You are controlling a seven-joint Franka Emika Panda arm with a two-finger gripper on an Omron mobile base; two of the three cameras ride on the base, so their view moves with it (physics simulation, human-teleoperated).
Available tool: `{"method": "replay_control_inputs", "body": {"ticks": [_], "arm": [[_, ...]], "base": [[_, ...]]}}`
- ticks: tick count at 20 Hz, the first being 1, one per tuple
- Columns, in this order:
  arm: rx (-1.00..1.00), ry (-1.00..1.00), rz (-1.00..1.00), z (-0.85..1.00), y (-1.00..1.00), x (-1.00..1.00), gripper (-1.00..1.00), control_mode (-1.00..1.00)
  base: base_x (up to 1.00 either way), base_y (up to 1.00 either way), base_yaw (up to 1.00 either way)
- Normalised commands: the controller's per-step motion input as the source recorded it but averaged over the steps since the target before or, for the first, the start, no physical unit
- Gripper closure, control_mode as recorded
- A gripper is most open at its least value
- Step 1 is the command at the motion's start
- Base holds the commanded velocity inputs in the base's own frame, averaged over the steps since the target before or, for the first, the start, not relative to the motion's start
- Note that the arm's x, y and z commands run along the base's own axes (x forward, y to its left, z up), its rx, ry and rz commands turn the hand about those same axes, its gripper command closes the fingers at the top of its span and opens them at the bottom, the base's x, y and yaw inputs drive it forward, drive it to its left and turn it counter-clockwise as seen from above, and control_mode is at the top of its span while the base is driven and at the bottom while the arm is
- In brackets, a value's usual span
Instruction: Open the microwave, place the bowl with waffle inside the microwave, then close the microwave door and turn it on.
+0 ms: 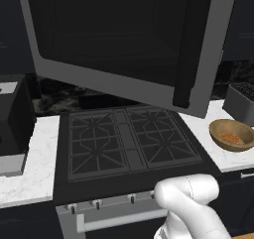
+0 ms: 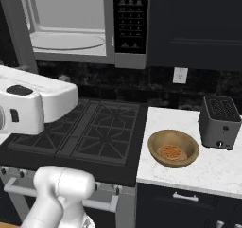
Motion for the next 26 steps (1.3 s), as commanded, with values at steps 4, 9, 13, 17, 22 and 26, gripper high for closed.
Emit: {"method": "replay_control_inputs", "body": {"ticks": [4, 9, 13, 17, 22, 26], "arm": [[0.41, 0.34, 0.25, -0.23, -0.8, 0.49, -1.0, -1.0], [0.67, 0.33, 0.19, -0.85, -0.57, 0.75, -1.0, -1.0], [0.7, 0.3, 0.12, -0.59, -0.13, 1.0, -1.0, -1.0], [0.53, 0.22, 0.08, -0.63, 0.48, 0.87, -1.0, -1.0], [0.38, 0.18, 0.08, -0.5, 0.9, 0.56, -1.0, -1.0], [0.39, 0.17, 0.11, -0.21, 0.76, 0.51, -1.0, -1.0]], "base": [[0.0, 0.0, 0.0], [0.0, 0.0, 0.0], [0.0, 0.0, 0.0], [0.0, 0.0, 0.0], [0.0, 0.0, 0.0], [0.0, 0.0, 0.0]]}}
